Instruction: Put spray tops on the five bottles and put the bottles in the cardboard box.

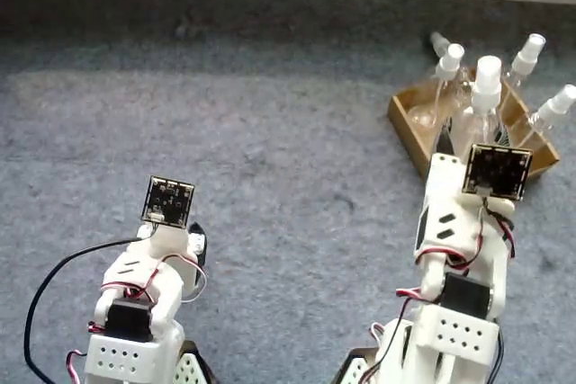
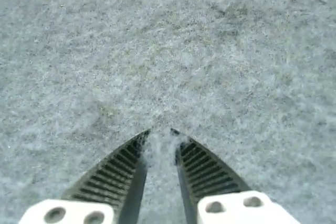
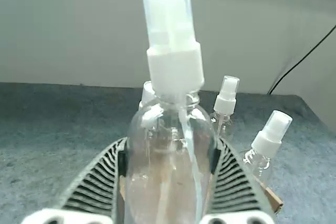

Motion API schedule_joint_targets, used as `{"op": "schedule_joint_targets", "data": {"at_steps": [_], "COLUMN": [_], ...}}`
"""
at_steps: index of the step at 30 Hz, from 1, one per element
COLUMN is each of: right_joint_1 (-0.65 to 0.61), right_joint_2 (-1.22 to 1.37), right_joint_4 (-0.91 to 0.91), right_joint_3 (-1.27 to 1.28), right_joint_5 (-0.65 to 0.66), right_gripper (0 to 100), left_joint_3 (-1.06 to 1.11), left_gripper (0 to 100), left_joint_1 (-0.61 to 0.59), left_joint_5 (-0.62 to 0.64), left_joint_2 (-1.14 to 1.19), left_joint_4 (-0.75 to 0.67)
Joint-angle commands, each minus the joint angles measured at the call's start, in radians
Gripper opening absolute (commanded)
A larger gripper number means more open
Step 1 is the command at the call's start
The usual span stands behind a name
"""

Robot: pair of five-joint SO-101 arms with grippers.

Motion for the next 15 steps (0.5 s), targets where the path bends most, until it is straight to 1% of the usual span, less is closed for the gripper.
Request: {"op": "schedule_joint_targets", "data": {"at_steps": [1, 5, 9, 15], "right_joint_1": [0.038, 0.084, 0.088, 0.107], "right_joint_2": [0.082, 0.171, 0.285, 0.522], "right_joint_4": [-0.183, -0.285, -0.423, -0.633], "right_joint_3": [-0.064, -0.013, -0.002, -0.004], "right_joint_5": [-0.032, -0.103, -0.103, -0.107], "right_gripper": [2.4, 2.4, 2.4, 2.4], "left_joint_3": [0.007, 0.007, 0.007, 0.008], "left_gripper": [1, 1, 1, 1], "left_joint_1": [0.021, 0.021, 0.021, 0.021], "left_joint_5": [-0.009, -0.009, -0.009, -0.009], "left_joint_2": [-0.010, -0.010, -0.010, -0.010], "left_joint_4": [0.000, 0.000, 0.000, 0.000]}}
